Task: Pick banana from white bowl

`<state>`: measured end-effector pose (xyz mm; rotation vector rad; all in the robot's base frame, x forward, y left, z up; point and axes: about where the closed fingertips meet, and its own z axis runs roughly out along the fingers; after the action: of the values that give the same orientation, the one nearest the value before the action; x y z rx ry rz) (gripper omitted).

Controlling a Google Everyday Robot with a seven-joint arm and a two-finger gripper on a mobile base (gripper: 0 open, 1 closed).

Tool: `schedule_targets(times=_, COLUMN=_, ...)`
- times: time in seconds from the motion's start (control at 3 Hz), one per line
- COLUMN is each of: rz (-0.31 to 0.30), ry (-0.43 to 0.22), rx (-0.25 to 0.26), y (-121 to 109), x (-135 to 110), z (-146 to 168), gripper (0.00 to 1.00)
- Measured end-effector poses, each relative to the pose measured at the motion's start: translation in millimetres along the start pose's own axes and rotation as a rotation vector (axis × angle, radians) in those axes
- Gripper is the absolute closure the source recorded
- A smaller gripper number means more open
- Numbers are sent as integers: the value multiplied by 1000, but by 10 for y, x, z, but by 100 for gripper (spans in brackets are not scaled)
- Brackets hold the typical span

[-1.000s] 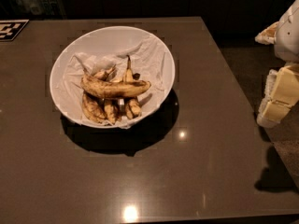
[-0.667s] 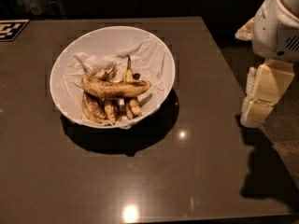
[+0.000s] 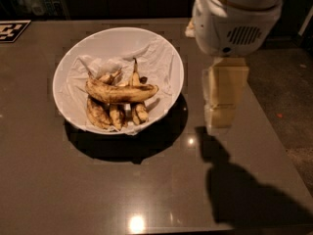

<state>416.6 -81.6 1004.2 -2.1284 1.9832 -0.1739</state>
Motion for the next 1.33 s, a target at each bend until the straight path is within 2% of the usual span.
schedule_targets(times=0.33, rz=1, ry=-15, rx=40, y=-33, x=-45, z=-84, gripper=0)
schedule_targets(times=0.67, rz=-37, ry=9, rx=81, y=-106, x=-387, z=2, gripper=0)
schedule_targets(times=1.0, rz=-100, ry=67, rx=101, y=-218, x=-799, z=132, gripper=0)
schedule_targets(times=1.33, rz=-166, ry=86, rx=96, y=-308, x=-1099, z=260, gripper=0)
